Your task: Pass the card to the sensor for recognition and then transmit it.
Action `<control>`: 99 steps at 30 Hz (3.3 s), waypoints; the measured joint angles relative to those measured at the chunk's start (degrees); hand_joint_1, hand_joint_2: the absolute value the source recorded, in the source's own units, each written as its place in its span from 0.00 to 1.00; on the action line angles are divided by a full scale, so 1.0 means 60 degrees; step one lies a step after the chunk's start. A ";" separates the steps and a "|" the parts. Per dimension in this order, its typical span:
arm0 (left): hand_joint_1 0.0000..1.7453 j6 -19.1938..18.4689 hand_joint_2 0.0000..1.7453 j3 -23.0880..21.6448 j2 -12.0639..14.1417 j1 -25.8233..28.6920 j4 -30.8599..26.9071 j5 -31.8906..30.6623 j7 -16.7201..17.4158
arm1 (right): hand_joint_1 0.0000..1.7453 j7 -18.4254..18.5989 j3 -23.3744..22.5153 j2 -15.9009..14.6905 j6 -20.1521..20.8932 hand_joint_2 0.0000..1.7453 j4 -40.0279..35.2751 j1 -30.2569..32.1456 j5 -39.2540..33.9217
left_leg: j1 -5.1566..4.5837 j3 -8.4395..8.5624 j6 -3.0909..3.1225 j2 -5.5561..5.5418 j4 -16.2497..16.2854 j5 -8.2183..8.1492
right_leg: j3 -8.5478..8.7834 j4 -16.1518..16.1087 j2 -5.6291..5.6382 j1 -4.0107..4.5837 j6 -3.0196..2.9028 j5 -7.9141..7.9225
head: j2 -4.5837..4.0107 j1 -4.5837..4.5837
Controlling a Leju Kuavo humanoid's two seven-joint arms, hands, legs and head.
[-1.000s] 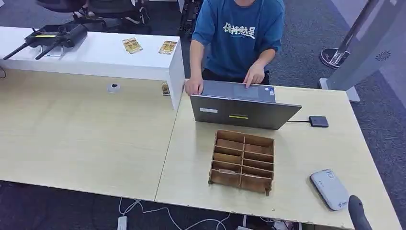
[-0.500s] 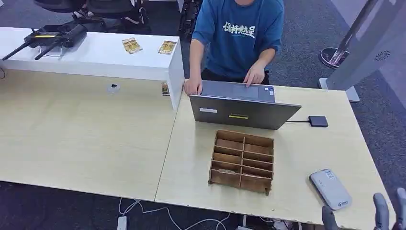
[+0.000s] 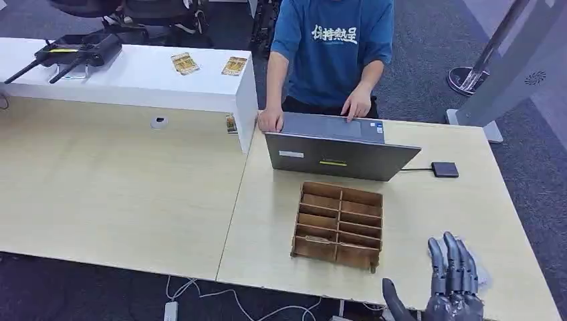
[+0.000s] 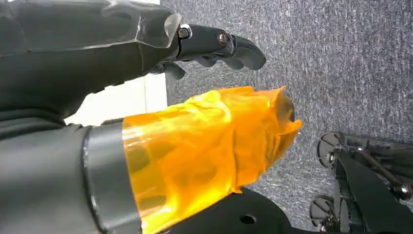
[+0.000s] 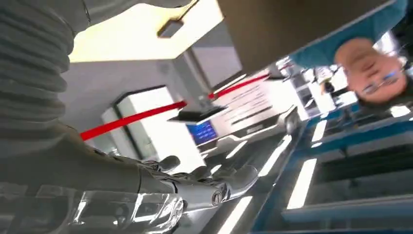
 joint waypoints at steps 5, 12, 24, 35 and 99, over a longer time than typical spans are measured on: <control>0.00 0.0004 0.00 0.0000 0.0000 -0.0014 0.0000 -0.0099 0.0044 | 0.00 0.0412 0.0754 -0.0554 0.0022 1.00 0.0791 -0.0583 -0.0303 | 0.0000 0.0001 0.0000 0.0003 0.0000 0.0000 | -0.0003 0.0000 0.0006 0.0000 0.0000 0.0000 | 0.0000 -0.0004; 0.00 0.0000 0.00 0.0000 0.0011 -0.0031 0.0000 -0.0229 0.0113 | 0.00 0.0506 0.1409 -0.0779 0.0375 1.00 0.1882 -0.1353 -0.0579 | 0.0001 0.0003 0.0000 0.0010 0.0000 0.0001 | 0.0000 0.0000 0.0009 0.0001 0.0000 0.0000 | 0.0000 0.0000; 0.00 -0.0007 0.00 -0.0004 0.0015 -0.0030 0.0000 -0.0390 0.0208 | 0.00 0.0332 0.2018 -0.0458 0.0572 1.00 0.3397 -0.2370 -0.1205 | 0.0001 0.0001 -0.0002 0.0010 0.0000 0.0001 | -0.0002 0.0002 0.0011 0.0001 -0.0001 0.0000 | 0.0000 0.0000; 0.00 -0.0004 0.00 -0.0011 0.0015 -0.0029 0.0000 -0.0474 0.0226 | 0.00 0.0222 0.2032 -0.0051 0.0798 1.00 0.4127 -0.2921 -0.1519 | 0.0000 0.0001 -0.0002 0.0009 0.0000 0.0001 | -0.0002 0.0002 0.0010 0.0000 0.0000 0.0001 | 0.0000 0.0000; 0.00 -0.0069 0.00 -0.0022 0.0044 -0.0033 0.0000 -0.0525 0.0324 | 0.00 0.2036 0.2451 -0.0240 0.2732 1.00 0.4845 -0.3535 -0.0688 | 0.0000 -0.0001 -0.0002 0.0008 0.0000 0.0002 | -0.0004 0.0002 0.0009 0.0000 0.0000 0.0001 | 0.0000 0.0000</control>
